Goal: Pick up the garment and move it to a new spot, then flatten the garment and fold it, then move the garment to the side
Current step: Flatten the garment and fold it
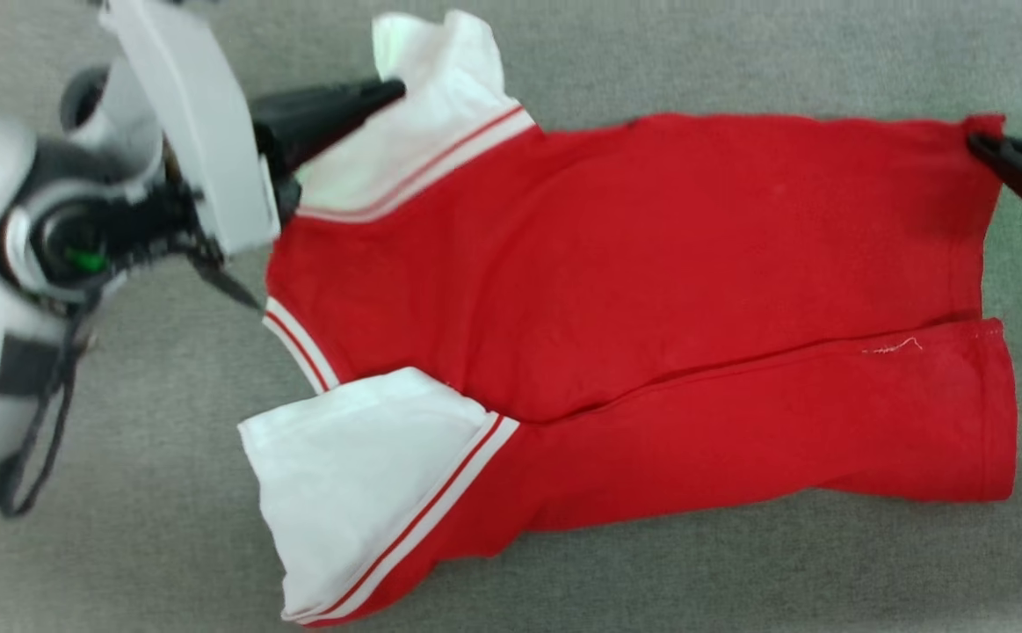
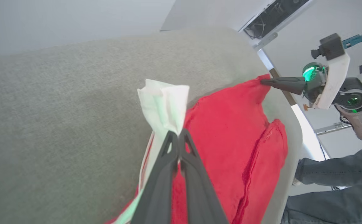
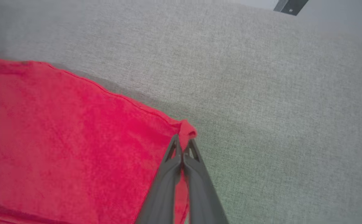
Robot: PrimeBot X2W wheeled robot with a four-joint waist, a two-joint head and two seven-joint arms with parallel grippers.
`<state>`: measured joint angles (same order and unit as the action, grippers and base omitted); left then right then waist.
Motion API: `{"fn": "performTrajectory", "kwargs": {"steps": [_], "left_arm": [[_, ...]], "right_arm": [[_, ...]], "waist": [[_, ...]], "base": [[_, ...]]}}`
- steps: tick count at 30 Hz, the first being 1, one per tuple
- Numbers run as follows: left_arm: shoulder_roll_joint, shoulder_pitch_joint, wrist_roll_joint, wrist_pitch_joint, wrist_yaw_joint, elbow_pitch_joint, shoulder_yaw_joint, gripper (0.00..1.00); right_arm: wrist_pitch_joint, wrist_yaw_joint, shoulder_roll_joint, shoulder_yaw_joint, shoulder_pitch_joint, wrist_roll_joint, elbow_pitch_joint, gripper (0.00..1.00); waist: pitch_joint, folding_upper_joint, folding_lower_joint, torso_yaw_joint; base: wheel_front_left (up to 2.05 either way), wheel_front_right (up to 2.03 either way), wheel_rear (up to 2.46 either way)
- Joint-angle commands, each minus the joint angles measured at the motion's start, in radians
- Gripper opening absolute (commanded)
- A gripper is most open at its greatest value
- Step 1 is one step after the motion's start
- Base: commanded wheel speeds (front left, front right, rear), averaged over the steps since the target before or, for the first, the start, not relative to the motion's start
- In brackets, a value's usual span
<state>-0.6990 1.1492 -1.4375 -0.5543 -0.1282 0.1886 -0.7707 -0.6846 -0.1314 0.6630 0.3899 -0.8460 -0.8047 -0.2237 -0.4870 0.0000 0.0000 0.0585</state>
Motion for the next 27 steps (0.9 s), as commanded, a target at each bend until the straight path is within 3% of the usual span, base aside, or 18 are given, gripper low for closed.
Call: {"fn": "performTrajectory", "kwargs": {"steps": [1,13,22,27], "left_arm": [[-0.011,-0.021,-0.005,0.013,-0.004,-0.019,0.002,0.00],[-0.188,-0.395,-0.024,0.304,-0.004,-0.367,0.013,0.00],[-0.264,-0.627,-0.012,0.488,0.000,-0.454,0.012,0.00],[-0.286,-0.680,0.037,0.519,0.025,-0.467,-0.007,0.00]], "right_arm": [[0.006,0.002,0.010,-0.006,0.025,-0.005,0.012,0.00],[0.014,0.002,0.114,-0.142,0.367,-0.037,0.231,0.00],[-0.021,0.002,0.110,-0.274,0.569,-0.021,0.345,0.00],[-0.055,0.002,0.081,-0.321,0.627,-0.013,0.384,0.00]], "waist": [[0.037,0.0000,0.0000,-0.025],[0.111,0.0000,0.0000,-0.057],[0.106,0.0000,0.0000,-0.069],[0.102,0.0000,0.0000,-0.075]], "base": [[0.00,0.00,0.00],[0.00,0.00,0.00],[0.00,0.00,0.00],[0.00,0.00,0.00]]}}
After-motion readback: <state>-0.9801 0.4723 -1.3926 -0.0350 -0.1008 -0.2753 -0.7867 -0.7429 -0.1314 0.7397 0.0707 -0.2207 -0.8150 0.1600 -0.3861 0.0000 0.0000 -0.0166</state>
